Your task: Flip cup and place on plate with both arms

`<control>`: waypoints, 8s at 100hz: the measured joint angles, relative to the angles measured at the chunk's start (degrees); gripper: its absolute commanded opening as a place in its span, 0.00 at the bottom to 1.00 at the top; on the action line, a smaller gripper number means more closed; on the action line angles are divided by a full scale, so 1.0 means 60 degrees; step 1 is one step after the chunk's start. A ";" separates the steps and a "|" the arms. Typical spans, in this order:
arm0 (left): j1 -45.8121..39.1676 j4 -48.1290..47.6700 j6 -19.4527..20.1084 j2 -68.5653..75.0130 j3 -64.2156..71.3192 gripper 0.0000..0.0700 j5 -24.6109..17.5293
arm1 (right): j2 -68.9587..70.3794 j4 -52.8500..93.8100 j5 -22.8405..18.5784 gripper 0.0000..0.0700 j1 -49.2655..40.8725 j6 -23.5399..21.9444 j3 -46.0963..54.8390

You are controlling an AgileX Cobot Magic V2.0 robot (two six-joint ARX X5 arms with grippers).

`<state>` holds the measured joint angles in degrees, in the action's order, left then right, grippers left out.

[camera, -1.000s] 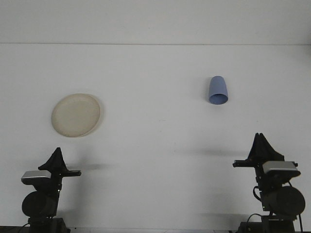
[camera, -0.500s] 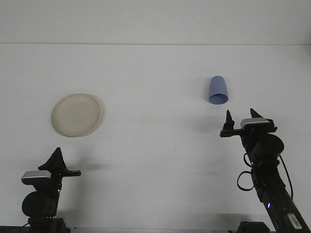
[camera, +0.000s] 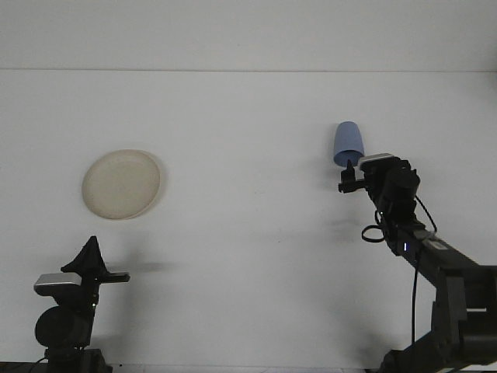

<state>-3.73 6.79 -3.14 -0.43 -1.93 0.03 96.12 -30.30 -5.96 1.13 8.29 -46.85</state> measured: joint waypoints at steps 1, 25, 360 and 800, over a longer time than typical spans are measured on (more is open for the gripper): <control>0.0000 0.0000 0.0000 0.0000 0.0000 0.02 0.0000 | 0.0098 0.0000 0.0000 0.82 0.0007 0.0033 -0.0069; 0.0000 0.0000 0.0000 0.0000 0.0000 0.02 0.0000 | 0.2178 -0.0004 0.0244 0.77 0.0142 0.0510 -0.1774; 0.0000 -0.0011 -0.4615 0.0000 -0.0015 0.02 -0.1413 | -0.0047 1.7074 -0.0619 0.55 -0.7923 0.0051 -0.8207; -0.0896 -0.7879 0.1475 -1.7238 -1.4338 0.78 -0.1045 | -0.9031 0.8080 -0.0736 0.55 -0.2616 -0.1140 0.1490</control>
<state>-9.10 -40.49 5.72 -103.85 -87.96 -6.24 41.93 18.17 -10.37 -14.57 1.45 -37.91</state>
